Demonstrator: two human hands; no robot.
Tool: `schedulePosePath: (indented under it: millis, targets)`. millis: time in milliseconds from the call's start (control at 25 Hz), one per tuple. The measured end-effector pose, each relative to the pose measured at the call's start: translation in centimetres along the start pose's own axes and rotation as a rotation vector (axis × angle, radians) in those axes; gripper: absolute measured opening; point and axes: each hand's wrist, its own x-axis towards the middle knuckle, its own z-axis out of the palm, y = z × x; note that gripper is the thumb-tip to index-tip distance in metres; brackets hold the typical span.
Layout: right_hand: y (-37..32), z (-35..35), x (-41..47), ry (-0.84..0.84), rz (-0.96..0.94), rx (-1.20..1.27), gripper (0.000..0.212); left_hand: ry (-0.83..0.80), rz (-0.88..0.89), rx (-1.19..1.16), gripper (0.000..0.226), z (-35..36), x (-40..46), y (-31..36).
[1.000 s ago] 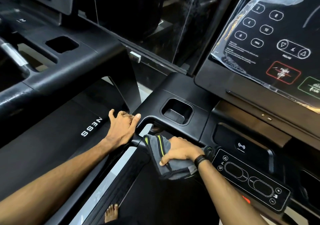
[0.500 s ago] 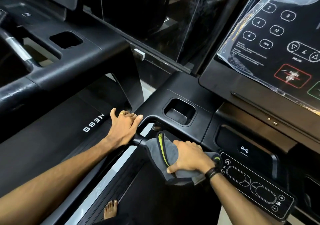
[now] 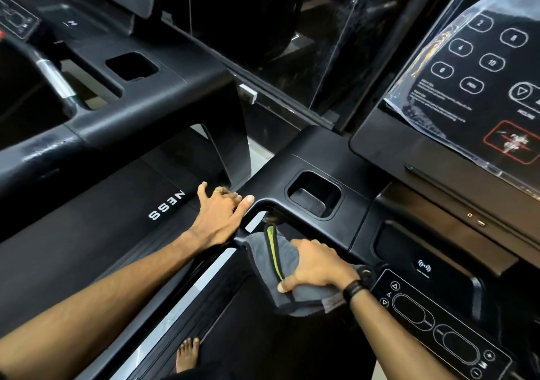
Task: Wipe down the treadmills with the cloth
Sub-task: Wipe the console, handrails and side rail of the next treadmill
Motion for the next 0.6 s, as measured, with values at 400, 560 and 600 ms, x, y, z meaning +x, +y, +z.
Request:
schedulePosePath:
  millis: [400,560,600]
  targets:
    - [-4.4,0.9,3.2,0.148,-0.046,-0.055,0.071,-0.013,-0.002,-0.015,0.088,-0.3,1.2,0.5]
    - [-4.7,-0.3,6.4,-0.203,-0.041,0.298,0.089,-0.033,0.041,0.037,0.095,-1.0,1.7,0.8]
    - [-4.6,-0.4,6.7,-0.214,-0.049,0.314,0.092,-0.045,0.043,0.045,0.098,-1.1,1.7,0.7]
